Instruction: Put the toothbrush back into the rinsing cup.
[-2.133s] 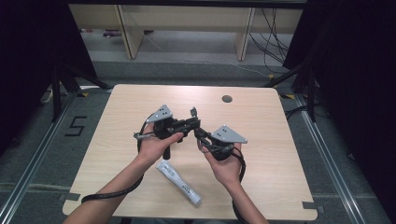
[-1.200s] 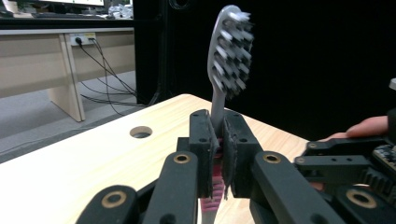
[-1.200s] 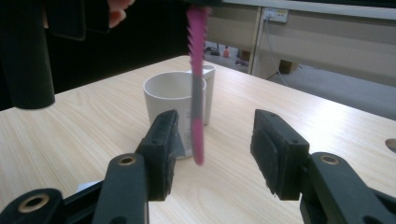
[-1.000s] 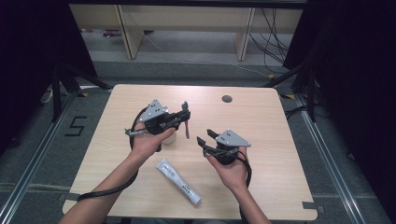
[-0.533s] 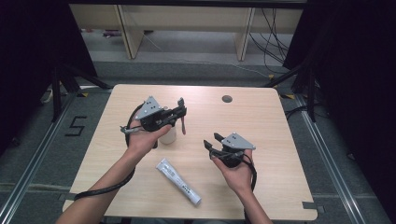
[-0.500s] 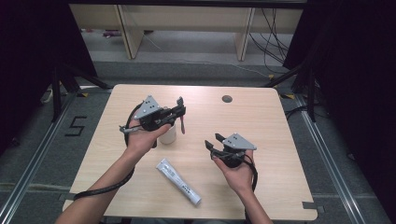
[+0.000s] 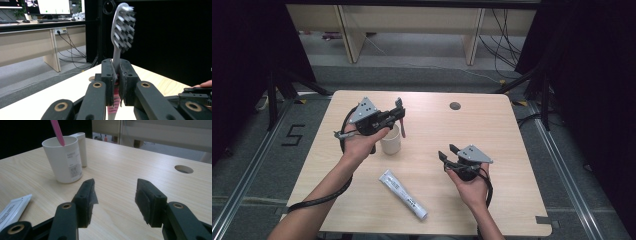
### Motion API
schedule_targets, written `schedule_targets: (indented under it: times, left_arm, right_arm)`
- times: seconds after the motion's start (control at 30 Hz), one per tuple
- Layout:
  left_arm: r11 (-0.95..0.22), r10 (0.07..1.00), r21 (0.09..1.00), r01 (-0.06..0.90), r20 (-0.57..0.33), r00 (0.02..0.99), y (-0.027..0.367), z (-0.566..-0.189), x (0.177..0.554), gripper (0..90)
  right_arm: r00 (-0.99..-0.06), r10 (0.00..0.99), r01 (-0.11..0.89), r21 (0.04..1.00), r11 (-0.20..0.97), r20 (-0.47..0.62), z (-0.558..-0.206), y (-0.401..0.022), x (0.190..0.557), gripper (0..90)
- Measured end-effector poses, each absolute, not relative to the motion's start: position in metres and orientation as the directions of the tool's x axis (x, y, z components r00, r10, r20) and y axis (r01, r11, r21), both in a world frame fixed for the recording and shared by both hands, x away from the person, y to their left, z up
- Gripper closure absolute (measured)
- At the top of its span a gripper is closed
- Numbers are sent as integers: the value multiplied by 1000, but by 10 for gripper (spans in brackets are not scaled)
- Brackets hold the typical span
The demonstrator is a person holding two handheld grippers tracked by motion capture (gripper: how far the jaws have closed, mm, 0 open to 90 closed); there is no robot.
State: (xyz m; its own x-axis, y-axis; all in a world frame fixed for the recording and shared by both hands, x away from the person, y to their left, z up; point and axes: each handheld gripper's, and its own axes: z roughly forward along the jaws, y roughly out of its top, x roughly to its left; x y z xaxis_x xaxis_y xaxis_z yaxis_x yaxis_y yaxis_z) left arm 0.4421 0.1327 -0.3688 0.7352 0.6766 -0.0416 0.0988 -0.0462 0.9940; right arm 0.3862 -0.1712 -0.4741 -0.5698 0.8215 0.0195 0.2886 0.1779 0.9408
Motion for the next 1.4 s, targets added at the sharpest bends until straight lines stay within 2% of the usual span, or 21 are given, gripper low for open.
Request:
schedule_targets:
  times: [0.4,0.53,0.6,0.93,1.0,1.17,1.4]
  left_arm:
    - [-32,697,997,73,-30,716,144,-358,447,828]
    - [-28,701,997,71,-30,712,146,-357,448,828]
    - [-30,704,997,67,-27,710,147,-356,449,828]
    - [-33,722,998,61,-18,692,153,-353,455,828]
    - [-35,727,998,61,-16,686,155,-353,457,828]
    - [-33,735,997,66,-20,678,157,-356,461,828]
    - [-31,741,997,64,-20,671,158,-358,467,828]
  right_arm:
    - [-545,838,297,943,148,40,-479,-178,386,507]
    - [-544,839,286,942,175,9,-478,-180,386,507]
    - [-535,843,316,937,150,46,-478,-178,383,507]
    - [-538,843,282,944,169,9,-479,-181,386,506]
    - [-537,842,301,944,138,49,-480,-178,385,507]
    - [-524,849,325,937,131,63,-479,-179,382,506]
    - [-534,845,294,943,158,25,-480,-181,385,506]
